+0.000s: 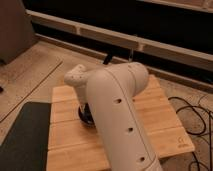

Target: Push the ceramic bowl across the table

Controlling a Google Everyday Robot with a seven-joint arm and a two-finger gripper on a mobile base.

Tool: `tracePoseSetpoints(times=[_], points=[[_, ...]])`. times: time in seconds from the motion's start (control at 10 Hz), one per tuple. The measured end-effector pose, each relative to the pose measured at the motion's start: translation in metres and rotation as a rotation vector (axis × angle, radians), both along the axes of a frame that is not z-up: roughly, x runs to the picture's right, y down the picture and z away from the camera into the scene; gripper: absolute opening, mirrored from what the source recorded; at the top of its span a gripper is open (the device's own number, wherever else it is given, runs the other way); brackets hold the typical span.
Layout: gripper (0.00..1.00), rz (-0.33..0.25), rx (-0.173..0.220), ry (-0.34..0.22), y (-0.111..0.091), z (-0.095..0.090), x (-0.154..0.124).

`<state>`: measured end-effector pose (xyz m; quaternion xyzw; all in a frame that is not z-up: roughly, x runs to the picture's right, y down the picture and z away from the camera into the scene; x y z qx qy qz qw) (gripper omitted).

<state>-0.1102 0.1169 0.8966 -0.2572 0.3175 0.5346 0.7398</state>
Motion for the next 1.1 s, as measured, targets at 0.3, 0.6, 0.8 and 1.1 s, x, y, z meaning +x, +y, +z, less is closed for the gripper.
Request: tracePoseSetpoints(times=[0.3, 0.6, 0.8, 1.1], points=[[0.65, -0.023, 0.037, -0.129, -0.014, 0.010, -0.060], [0.65, 0.018, 0.069, -0.239, -0.027, 0.011, -0.106], [0.65, 0.080, 0.124, -0.351, -0.056, 0.006, -0.148], [0.65, 0.078, 0.168, -0.441, -0.076, -0.006, -0.177]])
